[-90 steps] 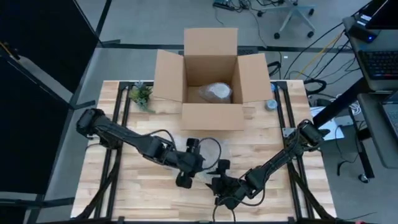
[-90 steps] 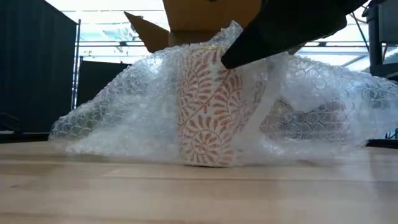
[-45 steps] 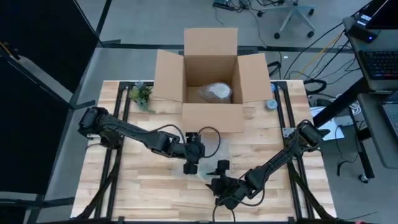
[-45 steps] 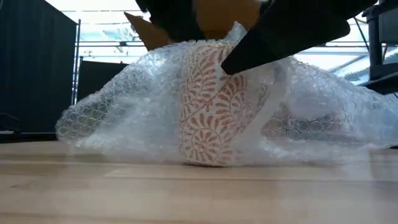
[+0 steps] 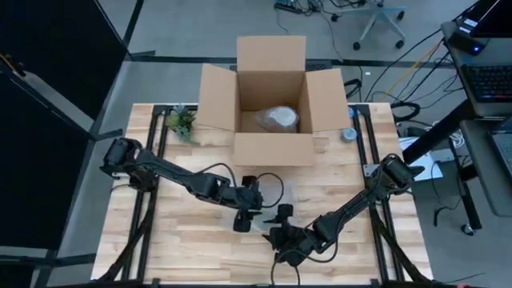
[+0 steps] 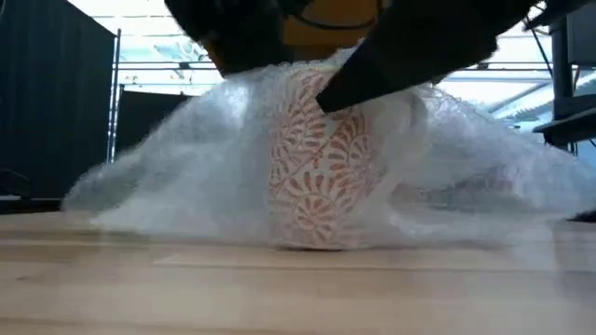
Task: Wrap mug
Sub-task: Wrap the orange mug with bubble wrap
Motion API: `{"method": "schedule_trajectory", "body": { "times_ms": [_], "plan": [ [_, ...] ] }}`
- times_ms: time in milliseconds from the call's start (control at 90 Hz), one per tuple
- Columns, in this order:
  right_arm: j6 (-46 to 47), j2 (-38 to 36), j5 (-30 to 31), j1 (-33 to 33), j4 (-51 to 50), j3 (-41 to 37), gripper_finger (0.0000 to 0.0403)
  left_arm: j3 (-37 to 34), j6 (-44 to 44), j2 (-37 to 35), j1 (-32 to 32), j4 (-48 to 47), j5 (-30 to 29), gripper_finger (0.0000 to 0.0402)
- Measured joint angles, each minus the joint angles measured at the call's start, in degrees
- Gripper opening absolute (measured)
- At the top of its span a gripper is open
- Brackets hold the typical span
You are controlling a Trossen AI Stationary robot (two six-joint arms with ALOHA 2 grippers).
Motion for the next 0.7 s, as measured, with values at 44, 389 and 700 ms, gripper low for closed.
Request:
{"method": "schedule_trajectory", "body": {
  "times_ms": [44,389,700],
  "plan": [
    [0.0,0.0,0.0,0.0,0.0,0.0,0.0201,-0.4,-0.6,0.2,-0.3,1.0,0.2,0.0176],
    [-4.0,-3.5,-0.3,-0.3,-7.3,4.9,0.0201,-1.7,-0.7,0.3,-1.0,3.1,0.1,0.0176],
    [4.2,-12.6,1.2,0.6,-26.4,6.4,0.0201,-1.8,-0.7,0.4,-1.0,3.0,0.0,0.0176]
  ]
}}
